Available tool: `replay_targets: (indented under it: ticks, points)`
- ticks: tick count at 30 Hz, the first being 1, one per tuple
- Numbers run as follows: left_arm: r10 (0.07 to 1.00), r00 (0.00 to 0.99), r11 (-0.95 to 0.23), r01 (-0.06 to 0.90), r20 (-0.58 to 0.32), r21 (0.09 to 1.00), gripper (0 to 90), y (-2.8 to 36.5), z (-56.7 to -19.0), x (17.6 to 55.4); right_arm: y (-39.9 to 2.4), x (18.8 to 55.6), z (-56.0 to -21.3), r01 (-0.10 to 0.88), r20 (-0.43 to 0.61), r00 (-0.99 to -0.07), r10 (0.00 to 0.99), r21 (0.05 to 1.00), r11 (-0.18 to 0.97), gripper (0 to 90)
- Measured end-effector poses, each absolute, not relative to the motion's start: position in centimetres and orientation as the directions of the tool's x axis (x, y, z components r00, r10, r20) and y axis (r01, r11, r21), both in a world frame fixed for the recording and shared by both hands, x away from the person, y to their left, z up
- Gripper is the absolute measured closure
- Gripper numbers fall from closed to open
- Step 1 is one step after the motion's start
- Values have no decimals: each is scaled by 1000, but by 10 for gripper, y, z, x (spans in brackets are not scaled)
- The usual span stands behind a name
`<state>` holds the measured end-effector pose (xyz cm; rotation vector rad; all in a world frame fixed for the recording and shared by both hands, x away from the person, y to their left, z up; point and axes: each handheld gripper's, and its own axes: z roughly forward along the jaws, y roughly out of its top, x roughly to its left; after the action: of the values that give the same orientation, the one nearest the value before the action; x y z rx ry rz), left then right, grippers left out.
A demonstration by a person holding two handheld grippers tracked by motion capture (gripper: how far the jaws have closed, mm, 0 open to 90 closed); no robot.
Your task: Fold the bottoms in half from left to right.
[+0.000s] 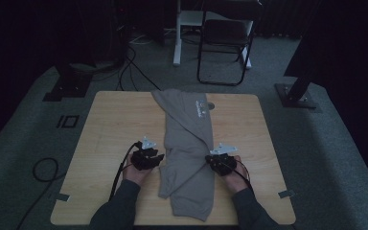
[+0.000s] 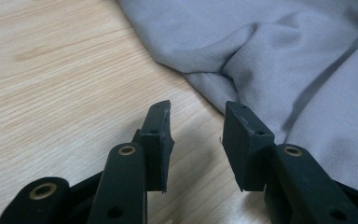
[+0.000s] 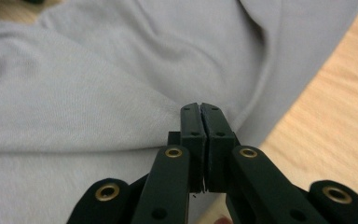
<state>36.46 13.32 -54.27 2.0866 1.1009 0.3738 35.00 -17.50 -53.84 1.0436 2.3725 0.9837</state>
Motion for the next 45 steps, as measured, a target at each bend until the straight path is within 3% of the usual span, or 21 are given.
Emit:
replay_targets:
  ticks: [6,14,25,33,38,45]
  points:
    - [767,637,-391,554,-72,735,638,117,-538,358,-179,352,-545,536,-44,-640,767,690,487,875]
    - [714,700,-476,514,-29,713,800,92,-550,359,-181,359,-546,559,3,-629,777,697,450,854]
    - [765,643,-435,546,-25,716,807,95,-550,394,-177,380,-549,564,18,-599,801,720,405,829]
    - [815,577,-386,602,-47,699,753,98,-544,419,-169,405,-549,557,-18,-571,821,725,404,806]
    - [812,577,-354,603,-85,715,679,113,-534,409,-170,406,-547,559,-32,-572,820,716,418,718]
    - [800,586,-336,618,-131,711,592,125,-539,393,-180,386,-540,521,-59,-596,801,731,441,663]
